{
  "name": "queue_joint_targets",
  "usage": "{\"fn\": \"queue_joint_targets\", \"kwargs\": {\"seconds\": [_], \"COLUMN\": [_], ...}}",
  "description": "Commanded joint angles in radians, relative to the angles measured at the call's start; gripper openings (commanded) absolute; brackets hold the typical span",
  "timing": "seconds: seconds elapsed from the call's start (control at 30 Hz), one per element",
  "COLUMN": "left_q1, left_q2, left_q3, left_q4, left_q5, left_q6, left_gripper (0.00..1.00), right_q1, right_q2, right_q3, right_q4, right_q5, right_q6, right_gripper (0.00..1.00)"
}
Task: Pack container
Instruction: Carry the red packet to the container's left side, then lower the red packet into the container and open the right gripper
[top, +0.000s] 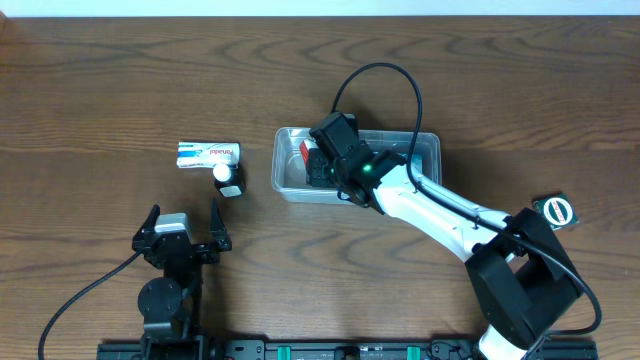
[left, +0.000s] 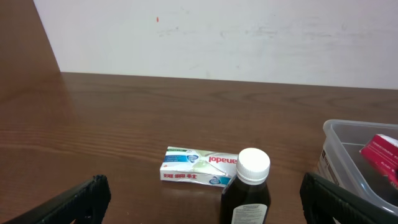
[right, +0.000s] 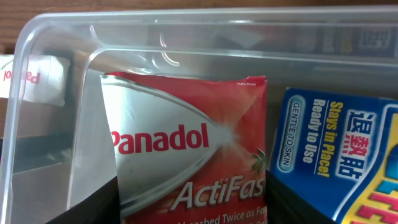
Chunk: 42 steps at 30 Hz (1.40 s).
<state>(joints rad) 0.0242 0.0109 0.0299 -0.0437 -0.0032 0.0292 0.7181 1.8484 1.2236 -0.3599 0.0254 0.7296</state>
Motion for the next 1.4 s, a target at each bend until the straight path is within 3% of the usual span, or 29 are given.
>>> {"fn": "queue_joint_targets", "kwargs": {"seconds": [0.0, 0.83, 1.03, 1.23, 1.37], "left_q1": [-0.003, -0.003, -0.003, -0.003, -0.003], "left_q2": [-0.007, -0.007, -0.007, -0.007, -0.007], "left_q3": [-0.026, -0.026, -0.026, -0.026, -0.026], "left_q4": [-0.026, -0.026, -0.026, -0.026, -0.026], "left_q5": [-0.005, -0.005, -0.005, -0.005, -0.005], "left_q6": [-0.002, -0.002, -0.002, -0.002, -0.002], "left_gripper": [0.98, 0.98, 0.98, 0.98, 0.98], "right_q1": [0.030, 0.031, 0.031, 0.031, 0.031], "right_q2": [0.017, 0.045, 0.034, 0.021, 0.021], "right_q3": [0.006, 0.006, 0.010, 0.014, 0.014], "right_q4": [0.004, 0.028, 0.039, 0.063, 0.085], "right_q5": [0.005, 0.023, 0.018, -0.082, -0.160], "right_q6": [0.038, 0.076, -0.015, -0.243, -0.361], "right_gripper": [0.57, 0.71, 0.73, 0.72, 0.65]}}
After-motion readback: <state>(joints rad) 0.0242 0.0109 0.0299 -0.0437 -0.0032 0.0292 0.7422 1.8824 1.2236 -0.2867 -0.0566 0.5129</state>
